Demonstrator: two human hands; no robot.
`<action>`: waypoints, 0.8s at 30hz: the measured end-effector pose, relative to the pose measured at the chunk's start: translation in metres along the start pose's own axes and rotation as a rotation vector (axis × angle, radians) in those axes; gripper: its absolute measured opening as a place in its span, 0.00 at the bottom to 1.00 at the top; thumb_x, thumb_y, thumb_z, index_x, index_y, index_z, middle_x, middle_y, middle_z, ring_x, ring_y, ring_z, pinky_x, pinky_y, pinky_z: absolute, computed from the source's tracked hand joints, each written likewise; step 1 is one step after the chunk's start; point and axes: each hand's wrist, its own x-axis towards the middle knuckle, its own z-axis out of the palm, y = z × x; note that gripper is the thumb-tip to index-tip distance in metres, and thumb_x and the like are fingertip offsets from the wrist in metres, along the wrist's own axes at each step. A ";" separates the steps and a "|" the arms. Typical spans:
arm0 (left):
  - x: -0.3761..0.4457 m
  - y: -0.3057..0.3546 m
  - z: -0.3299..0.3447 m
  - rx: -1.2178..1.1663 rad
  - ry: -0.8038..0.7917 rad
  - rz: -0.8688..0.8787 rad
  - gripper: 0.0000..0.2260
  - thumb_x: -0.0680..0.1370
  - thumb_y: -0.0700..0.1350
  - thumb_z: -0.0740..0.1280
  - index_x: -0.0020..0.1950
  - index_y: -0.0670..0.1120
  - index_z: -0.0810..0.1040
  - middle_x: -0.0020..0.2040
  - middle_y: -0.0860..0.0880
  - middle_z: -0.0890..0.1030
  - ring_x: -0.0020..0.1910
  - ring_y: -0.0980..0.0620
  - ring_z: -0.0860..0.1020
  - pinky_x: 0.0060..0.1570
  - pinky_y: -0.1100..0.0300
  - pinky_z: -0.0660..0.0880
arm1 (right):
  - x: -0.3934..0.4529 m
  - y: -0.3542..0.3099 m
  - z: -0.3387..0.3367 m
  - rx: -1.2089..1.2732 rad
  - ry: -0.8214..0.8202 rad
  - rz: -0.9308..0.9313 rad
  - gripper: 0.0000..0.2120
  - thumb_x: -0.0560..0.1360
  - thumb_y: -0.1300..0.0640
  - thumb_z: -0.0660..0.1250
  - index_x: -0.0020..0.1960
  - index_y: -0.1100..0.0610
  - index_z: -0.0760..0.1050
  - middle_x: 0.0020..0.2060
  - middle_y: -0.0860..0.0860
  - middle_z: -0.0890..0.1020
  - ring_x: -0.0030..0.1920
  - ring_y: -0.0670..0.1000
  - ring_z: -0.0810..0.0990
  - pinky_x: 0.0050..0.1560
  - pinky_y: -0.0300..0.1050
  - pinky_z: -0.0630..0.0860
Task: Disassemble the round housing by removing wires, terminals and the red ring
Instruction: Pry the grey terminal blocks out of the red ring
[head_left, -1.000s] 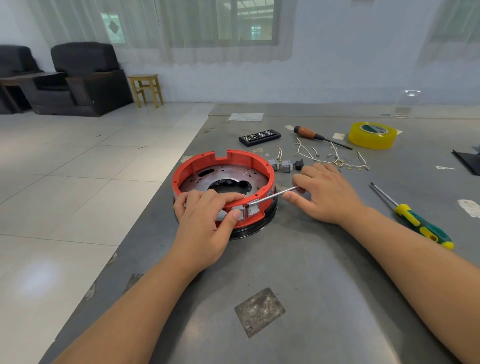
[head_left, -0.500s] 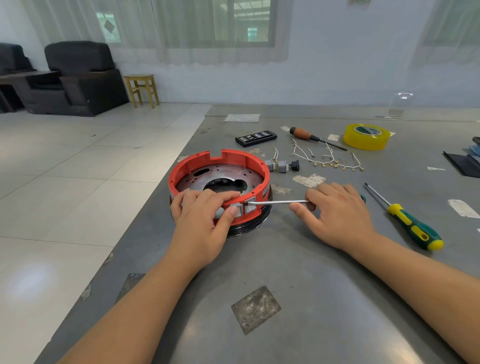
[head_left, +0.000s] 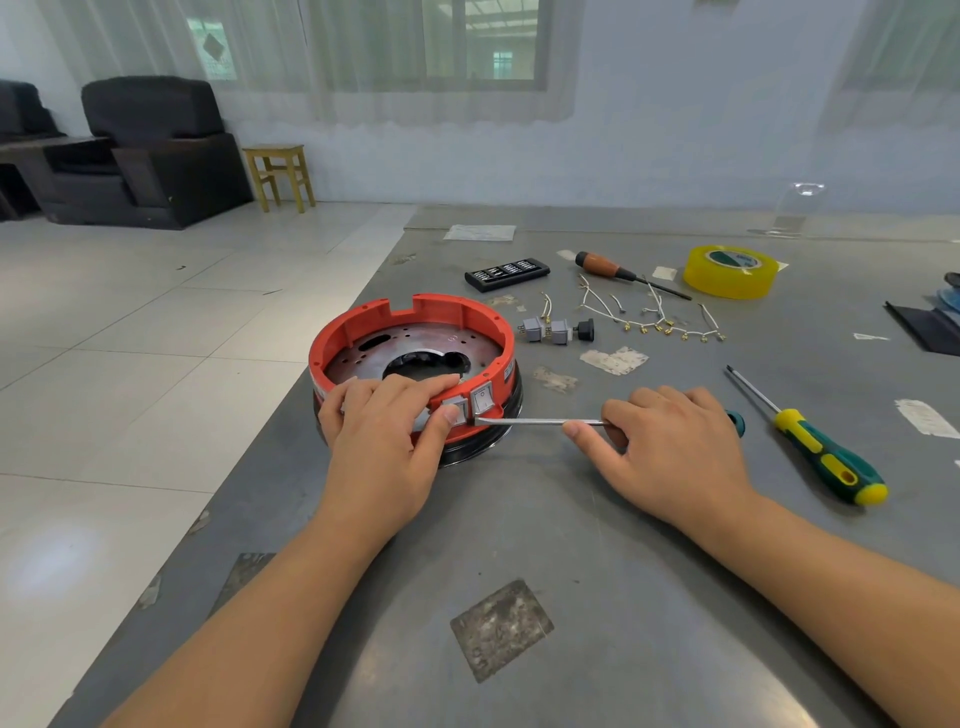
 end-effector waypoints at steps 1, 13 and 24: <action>0.000 0.000 0.000 0.001 0.001 0.001 0.17 0.82 0.56 0.60 0.68 0.58 0.80 0.55 0.57 0.81 0.61 0.52 0.71 0.70 0.51 0.54 | 0.000 0.000 -0.001 -0.005 0.007 0.001 0.29 0.79 0.28 0.47 0.32 0.48 0.65 0.28 0.45 0.69 0.33 0.52 0.70 0.40 0.49 0.66; 0.001 -0.002 0.001 0.031 0.005 -0.008 0.17 0.83 0.58 0.59 0.69 0.59 0.80 0.54 0.59 0.80 0.60 0.52 0.71 0.68 0.54 0.53 | 0.000 -0.002 -0.016 -0.096 0.088 0.002 0.28 0.80 0.30 0.50 0.33 0.49 0.64 0.27 0.47 0.68 0.31 0.54 0.71 0.39 0.48 0.64; 0.002 -0.001 0.000 0.073 -0.021 -0.011 0.20 0.83 0.59 0.56 0.71 0.58 0.78 0.53 0.57 0.80 0.58 0.51 0.71 0.67 0.53 0.54 | -0.004 -0.008 -0.015 -0.115 0.017 0.010 0.31 0.81 0.30 0.47 0.34 0.49 0.73 0.29 0.48 0.73 0.33 0.55 0.75 0.39 0.48 0.65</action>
